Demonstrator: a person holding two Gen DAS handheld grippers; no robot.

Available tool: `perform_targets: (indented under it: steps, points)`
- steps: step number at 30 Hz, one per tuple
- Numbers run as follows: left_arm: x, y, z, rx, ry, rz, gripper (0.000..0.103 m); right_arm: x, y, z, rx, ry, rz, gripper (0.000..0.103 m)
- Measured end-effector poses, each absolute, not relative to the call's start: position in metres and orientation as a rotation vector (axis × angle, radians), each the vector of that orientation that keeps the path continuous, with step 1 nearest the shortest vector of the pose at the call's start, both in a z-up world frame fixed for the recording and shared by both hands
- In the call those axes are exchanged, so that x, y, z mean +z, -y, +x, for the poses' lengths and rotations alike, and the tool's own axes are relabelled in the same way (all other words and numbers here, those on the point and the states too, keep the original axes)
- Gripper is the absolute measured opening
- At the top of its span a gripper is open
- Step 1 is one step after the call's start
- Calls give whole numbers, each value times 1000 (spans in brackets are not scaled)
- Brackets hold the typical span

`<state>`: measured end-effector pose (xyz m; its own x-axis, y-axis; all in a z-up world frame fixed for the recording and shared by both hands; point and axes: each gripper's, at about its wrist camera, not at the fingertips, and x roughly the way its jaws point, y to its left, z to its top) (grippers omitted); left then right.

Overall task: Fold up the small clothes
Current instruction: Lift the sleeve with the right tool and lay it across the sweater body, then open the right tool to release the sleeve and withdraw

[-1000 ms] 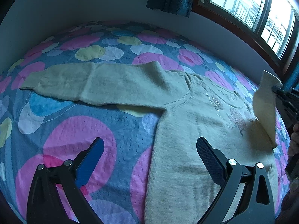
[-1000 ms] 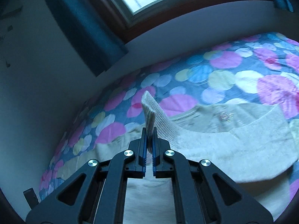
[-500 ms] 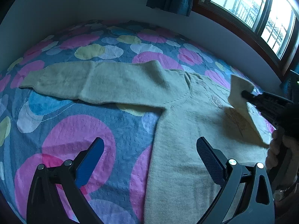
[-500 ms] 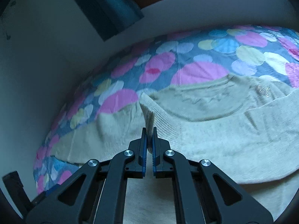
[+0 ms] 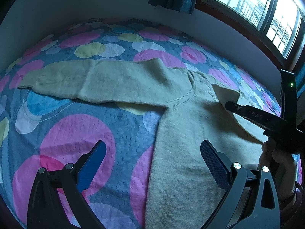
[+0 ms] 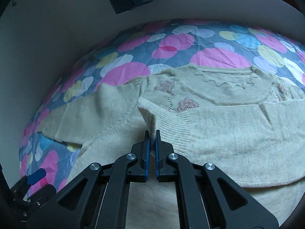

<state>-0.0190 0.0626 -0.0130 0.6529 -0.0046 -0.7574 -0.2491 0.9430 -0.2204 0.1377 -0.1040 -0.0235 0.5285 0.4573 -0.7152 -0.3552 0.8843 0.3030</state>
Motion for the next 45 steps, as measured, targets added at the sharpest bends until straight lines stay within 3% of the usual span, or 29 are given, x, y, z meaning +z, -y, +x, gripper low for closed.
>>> perform_targets:
  steps: [31, 36, 40, 45]
  points:
    - [-21, -60, -16, 140, -870, -318, 99, -48, 66, 123, 536, -957, -33, 6]
    - [-22, -59, -16, 135, -869, -314, 99, -43, 70, 119, 632, -978, 36, 18]
    - [-22, -57, -16, 125, -866, -313, 99, -24, 96, 111, 738, -960, 127, 21]
    - [-24, -57, -16, 107, -856, -317, 99, 18, 198, 115, 743, -847, 285, 42]
